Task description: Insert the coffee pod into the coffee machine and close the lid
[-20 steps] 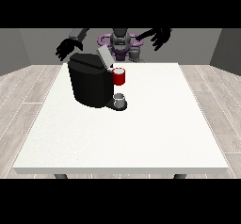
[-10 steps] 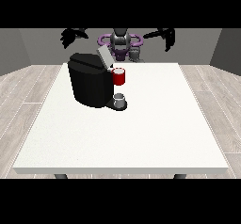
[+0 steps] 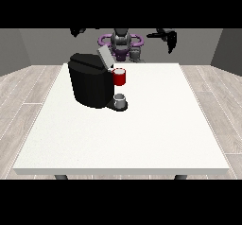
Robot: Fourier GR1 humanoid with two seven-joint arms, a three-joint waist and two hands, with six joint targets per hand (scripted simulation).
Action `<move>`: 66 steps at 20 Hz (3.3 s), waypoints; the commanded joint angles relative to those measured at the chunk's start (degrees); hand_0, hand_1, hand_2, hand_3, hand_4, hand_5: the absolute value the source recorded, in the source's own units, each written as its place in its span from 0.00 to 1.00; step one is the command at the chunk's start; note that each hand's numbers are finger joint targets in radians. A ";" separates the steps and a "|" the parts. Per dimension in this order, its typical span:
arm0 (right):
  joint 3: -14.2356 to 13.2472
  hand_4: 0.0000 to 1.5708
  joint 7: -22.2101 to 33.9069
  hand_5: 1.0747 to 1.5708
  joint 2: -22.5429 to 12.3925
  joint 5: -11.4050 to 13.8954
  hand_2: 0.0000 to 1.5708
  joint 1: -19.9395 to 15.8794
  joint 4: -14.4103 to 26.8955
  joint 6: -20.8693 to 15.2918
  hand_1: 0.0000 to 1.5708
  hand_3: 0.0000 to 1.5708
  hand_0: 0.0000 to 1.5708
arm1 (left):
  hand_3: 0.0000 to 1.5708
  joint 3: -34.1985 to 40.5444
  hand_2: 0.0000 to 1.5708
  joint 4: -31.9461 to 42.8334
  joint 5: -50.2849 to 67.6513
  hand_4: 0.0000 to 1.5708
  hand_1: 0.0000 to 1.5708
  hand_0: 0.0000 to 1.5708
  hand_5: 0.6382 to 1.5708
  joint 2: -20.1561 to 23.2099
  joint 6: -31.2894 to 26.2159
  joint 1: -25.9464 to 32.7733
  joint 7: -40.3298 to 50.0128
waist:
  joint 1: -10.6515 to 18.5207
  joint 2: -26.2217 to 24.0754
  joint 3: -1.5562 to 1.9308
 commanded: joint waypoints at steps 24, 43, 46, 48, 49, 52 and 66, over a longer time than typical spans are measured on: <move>-1.75 0.00 -3.31 1.00 -0.22 0.77 0.00 -16.95 13.48 5.77 0.00 0.00 0.00 | 0.00 -8.05 0.00 -29.23 11.02 0.00 0.00 0.00 1.00 0.06 3.94 13.63 8.35 | 0.58 14.50 0.01; -1.09 0.00 -4.99 1.00 0.60 5.47 0.00 -27.75 21.96 3.52 0.00 0.00 0.00 | 0.00 -10.36 0.00 -32.16 11.08 0.00 0.00 0.00 1.00 2.24 5.54 16.26 4.64 | 2.08 20.32 0.00; 1.29 0.00 -4.79 1.00 2.08 5.82 0.00 -26.20 20.56 5.55 0.00 0.00 0.00 | 0.00 -8.25 0.00 -29.96 12.50 0.00 0.00 0.00 1.00 4.58 4.43 15.93 3.43 | 0.13 19.52 -0.01; 2.07 0.00 -4.02 1.00 3.91 7.21 0.00 -26.40 21.41 3.09 0.00 0.00 0.00 | 0.00 -9.08 0.00 -31.19 12.71 0.00 0.00 0.00 1.00 4.14 5.67 14.77 7.23 | 0.32 17.69 0.00; -0.65 0.00 -3.14 1.00 0.86 6.36 0.00 -29.09 24.32 4.06 0.00 0.00 0.00 | 0.00 -11.22 0.00 -35.14 12.66 0.00 0.00 0.00 1.00 2.42 6.84 14.13 12.59 | 2.52 17.41 0.02; 0.22 0.00 -5.98 1.00 2.48 6.97 0.00 -28.32 24.01 3.48 0.00 0.00 0.00 | 0.00 -10.40 0.00 -33.47 13.39 0.02 0.00 0.00 1.00 3.71 4.42 17.17 6.18 | 3.01 18.75 0.00; 3.24 0.08 -3.85 1.00 3.72 11.87 0.00 -35.03 25.75 3.40 0.00 0.00 0.00 | 0.00 -10.37 0.00 -32.87 15.27 0.00 0.00 0.00 1.00 4.69 6.01 14.02 10.62 | 2.53 17.10 0.01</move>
